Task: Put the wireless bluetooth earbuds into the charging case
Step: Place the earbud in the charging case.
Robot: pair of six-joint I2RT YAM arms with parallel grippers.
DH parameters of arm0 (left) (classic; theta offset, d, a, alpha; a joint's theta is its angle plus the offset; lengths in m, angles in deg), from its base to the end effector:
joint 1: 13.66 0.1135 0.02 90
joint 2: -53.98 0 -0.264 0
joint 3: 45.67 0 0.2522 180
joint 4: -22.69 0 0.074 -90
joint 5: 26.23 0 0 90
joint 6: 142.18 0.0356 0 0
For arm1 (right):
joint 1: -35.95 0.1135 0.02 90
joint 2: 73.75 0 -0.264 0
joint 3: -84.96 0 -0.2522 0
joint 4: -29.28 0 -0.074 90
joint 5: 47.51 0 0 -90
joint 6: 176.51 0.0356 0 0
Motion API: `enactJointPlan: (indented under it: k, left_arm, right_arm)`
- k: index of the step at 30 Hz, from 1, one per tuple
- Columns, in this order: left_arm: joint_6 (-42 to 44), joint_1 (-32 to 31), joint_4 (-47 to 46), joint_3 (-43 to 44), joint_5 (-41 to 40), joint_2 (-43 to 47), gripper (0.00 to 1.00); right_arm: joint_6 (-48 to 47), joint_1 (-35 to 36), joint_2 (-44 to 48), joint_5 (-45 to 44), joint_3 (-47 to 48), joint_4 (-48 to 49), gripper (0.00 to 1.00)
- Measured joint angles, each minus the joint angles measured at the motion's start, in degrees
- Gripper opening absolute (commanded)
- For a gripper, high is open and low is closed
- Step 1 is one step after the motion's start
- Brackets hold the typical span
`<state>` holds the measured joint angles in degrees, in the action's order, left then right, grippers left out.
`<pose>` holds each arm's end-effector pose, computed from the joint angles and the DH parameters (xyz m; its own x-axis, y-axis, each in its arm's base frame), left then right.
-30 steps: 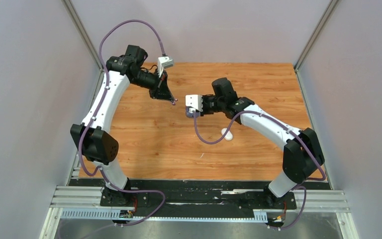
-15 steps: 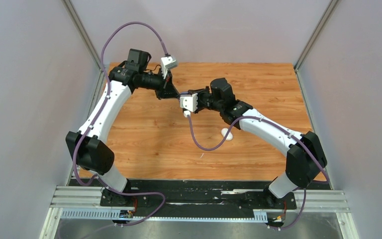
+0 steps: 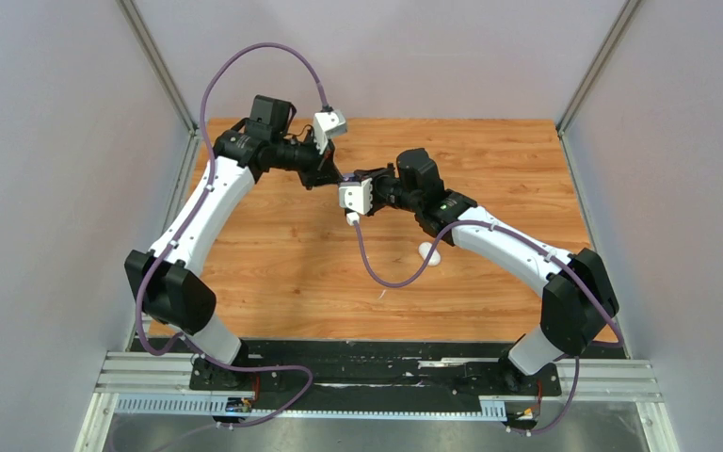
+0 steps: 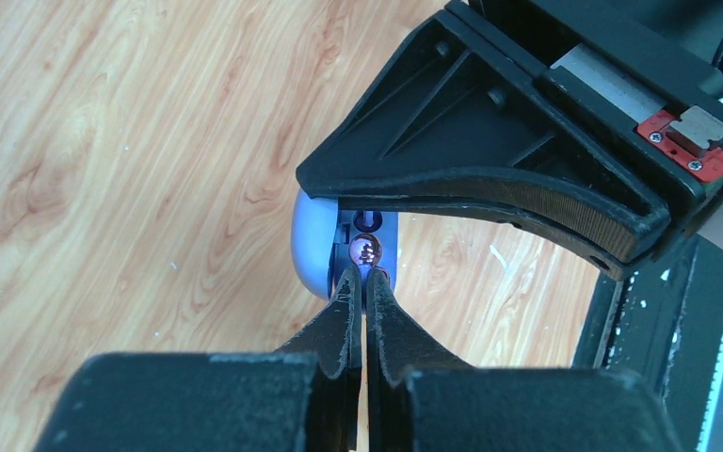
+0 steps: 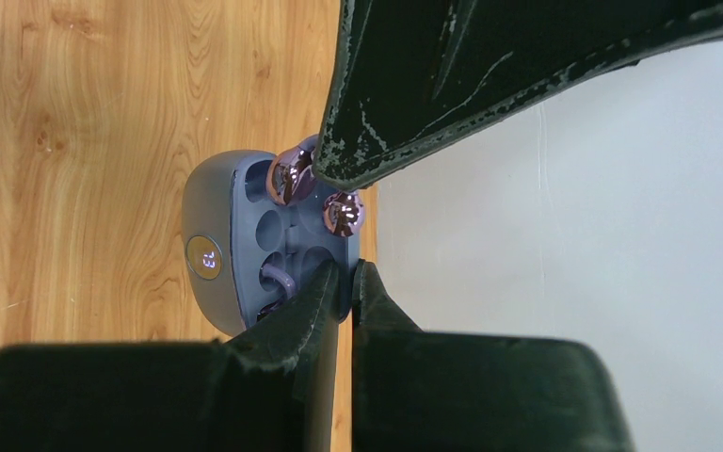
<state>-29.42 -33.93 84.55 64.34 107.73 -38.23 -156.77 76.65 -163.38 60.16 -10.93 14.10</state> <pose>0.3122 -0.1416 0.3851 -0.3240 0.4165 -0.8494 0.9138 0.3701 -0.1671 0.2737 0.2497 0.3151 0.6969 -0.5835 -0.4169 -0.5348 -0.0355 -0.8442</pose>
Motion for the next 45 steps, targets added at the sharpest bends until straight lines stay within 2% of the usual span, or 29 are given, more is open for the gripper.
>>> enactJointPlan:
  k: [14,27,45]
  left_arm:
    - [7.72,-3.52,5.57,2.32,-6.19,-1.42,0.0]
    - [14.34,-5.29,18.62,16.24,-14.1,-7.85,0.0]
    - [16.2,-8.5,24.02,18.73,-16.81,-9.84,0.0]
  right_arm:
    - [-0.39,0.0,-0.07,0.46,0.09,-0.07,0.0]
    - [-0.42,0.0,-0.07,0.87,0.09,0.02,0.0]
    - [-0.61,0.39,-0.07,0.92,0.09,-0.48,0.0]
